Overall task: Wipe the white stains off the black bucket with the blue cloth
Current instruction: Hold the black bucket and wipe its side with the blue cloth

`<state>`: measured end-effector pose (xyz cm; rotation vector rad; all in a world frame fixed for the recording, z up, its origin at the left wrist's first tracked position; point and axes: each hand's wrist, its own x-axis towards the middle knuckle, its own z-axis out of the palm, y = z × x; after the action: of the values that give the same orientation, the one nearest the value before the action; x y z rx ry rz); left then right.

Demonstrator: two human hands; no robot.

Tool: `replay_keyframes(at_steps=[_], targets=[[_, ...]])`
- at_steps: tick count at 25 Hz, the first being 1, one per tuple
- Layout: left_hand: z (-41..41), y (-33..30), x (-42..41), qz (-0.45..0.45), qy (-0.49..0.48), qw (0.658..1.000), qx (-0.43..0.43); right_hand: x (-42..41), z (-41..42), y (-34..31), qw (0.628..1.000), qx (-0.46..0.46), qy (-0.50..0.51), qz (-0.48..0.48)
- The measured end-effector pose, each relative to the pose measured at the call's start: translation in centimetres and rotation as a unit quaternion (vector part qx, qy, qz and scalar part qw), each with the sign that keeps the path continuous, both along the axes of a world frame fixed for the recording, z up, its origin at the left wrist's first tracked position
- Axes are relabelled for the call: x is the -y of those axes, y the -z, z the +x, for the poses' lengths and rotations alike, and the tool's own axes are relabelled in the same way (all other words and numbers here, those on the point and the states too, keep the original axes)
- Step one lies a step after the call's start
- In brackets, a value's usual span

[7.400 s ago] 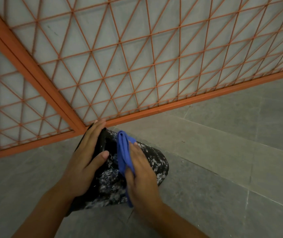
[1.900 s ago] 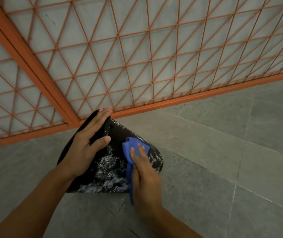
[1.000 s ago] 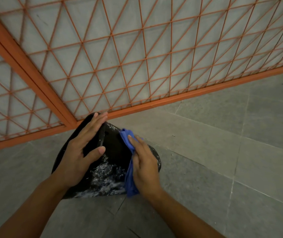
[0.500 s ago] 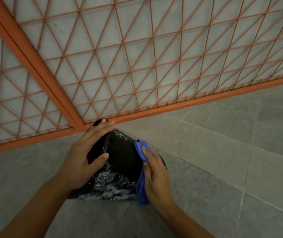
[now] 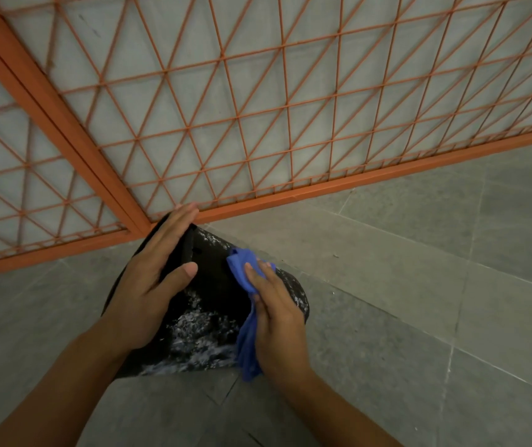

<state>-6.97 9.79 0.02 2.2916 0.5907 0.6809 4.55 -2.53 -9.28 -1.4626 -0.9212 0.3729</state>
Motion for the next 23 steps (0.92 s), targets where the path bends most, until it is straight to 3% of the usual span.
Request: replay_keyframes(at_steps=[3,7,11,13,17,20,23], targets=[[-0.1,-0.2,0.3,0.001,0.012,1.000,0.009,1.6,0.2,1.6,0.995,-0.074,0.043,-0.046],[-0.1,-0.1,0.2,0.001,0.018,1.000,0.006,2.2,-1.6,0.2,0.999,-0.035,-0.030,-0.005],[0.1,-0.2,0.3,-0.007,0.014,1.000,0.017,1.9,1.9,1.5,0.996,-0.048,0.039,-0.069],[0.1,-0.3,0.2,0.001,0.027,1.000,-0.003,2.7,1.2,2.4,0.989,-0.097,0.061,-0.096],[-0.1,-0.3,0.1,-0.031,0.020,0.999,0.013,2.2,0.2,1.4,0.995,-0.062,-0.004,-0.071],[-0.1,-0.3,0.1,-0.032,0.009,0.999,0.021,1.5,2.8,2.5,0.990,-0.054,0.046,-0.118],[-0.2,-0.3,-0.1,-0.016,0.021,1.000,0.008,3.0,1.0,2.6,0.984,-0.120,0.086,-0.104]])
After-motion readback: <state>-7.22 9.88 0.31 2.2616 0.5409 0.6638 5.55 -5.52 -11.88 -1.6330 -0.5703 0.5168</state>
